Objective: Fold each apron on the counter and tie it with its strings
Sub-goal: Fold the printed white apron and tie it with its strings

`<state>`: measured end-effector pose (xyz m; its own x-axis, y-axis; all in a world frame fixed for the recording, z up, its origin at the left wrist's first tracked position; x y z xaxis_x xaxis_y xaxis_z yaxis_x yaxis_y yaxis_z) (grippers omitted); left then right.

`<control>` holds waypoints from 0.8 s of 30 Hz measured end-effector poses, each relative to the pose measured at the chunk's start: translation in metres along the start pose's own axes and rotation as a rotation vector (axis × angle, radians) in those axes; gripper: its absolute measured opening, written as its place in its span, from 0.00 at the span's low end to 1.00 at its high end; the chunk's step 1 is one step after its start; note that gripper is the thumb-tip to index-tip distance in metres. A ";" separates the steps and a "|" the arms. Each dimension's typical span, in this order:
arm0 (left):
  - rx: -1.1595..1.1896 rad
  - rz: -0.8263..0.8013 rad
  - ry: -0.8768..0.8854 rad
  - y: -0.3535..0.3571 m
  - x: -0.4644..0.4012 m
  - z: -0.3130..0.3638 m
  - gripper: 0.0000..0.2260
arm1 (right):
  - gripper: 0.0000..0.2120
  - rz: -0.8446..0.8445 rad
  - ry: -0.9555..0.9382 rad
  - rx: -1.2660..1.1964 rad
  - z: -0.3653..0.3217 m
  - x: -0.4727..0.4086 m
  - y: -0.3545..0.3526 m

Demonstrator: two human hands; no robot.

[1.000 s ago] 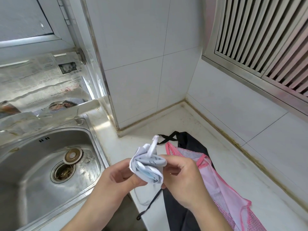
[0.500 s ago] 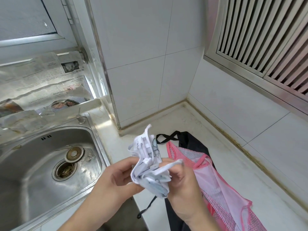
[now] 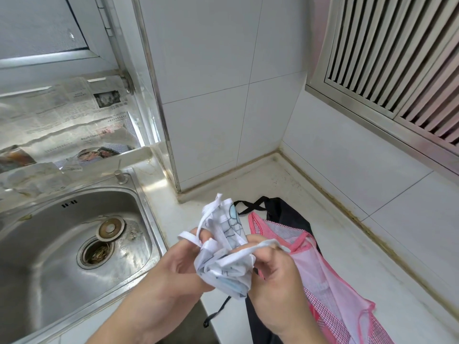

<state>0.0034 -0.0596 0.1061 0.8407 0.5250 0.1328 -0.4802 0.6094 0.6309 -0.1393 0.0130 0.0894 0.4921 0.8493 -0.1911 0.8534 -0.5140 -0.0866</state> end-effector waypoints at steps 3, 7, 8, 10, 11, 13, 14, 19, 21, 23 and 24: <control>-0.018 0.118 0.069 -0.011 -0.002 -0.009 0.25 | 0.20 0.049 -0.047 0.004 -0.002 0.001 0.000; 0.236 0.052 0.100 -0.015 -0.011 -0.012 0.20 | 0.19 0.058 -0.086 -0.013 -0.007 0.001 0.004; 0.341 0.040 0.079 -0.014 -0.018 -0.005 0.18 | 0.20 0.044 -0.084 -0.022 -0.007 0.000 0.004; 0.344 0.139 0.203 -0.017 -0.023 0.007 0.12 | 0.19 0.022 -0.081 -0.054 -0.005 -0.001 0.004; 0.267 0.217 0.168 -0.019 -0.024 0.008 0.11 | 0.14 0.015 -0.085 -0.065 -0.004 -0.001 0.004; 0.267 0.206 0.017 -0.016 -0.018 0.000 0.19 | 0.08 0.031 -0.053 -0.091 -0.002 -0.001 0.004; 0.259 0.209 -0.003 -0.015 -0.010 0.006 0.18 | 0.10 0.039 -0.022 -0.106 -0.002 0.000 0.003; -0.143 0.423 -0.137 -0.023 -0.011 0.014 0.14 | 0.20 0.019 -0.159 0.205 -0.002 0.005 0.001; -0.209 0.606 -0.087 -0.030 -0.012 0.016 0.15 | 0.25 0.008 -0.141 0.203 0.002 0.007 0.001; -0.153 0.745 -0.028 -0.035 -0.012 0.020 0.11 | 0.24 0.059 -0.072 0.125 0.003 0.007 -0.002; -0.108 0.806 -0.014 -0.040 -0.010 0.019 0.11 | 0.24 0.089 -0.033 0.099 0.007 0.008 -0.004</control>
<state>0.0188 -0.1008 0.0941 0.2291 0.8199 0.5247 -0.9601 0.1015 0.2605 -0.1402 0.0211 0.0816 0.5578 0.7962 -0.2345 0.7848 -0.5979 -0.1631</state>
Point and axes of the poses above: each hand's wrist, its own x-axis away from the middle knuckle, its own y-axis out of the palm, z = x × y, the point moved 6 cm from there along -x, towards the middle knuckle, and after that the axes turned 7 degrees about z, right-handed, at the moved point
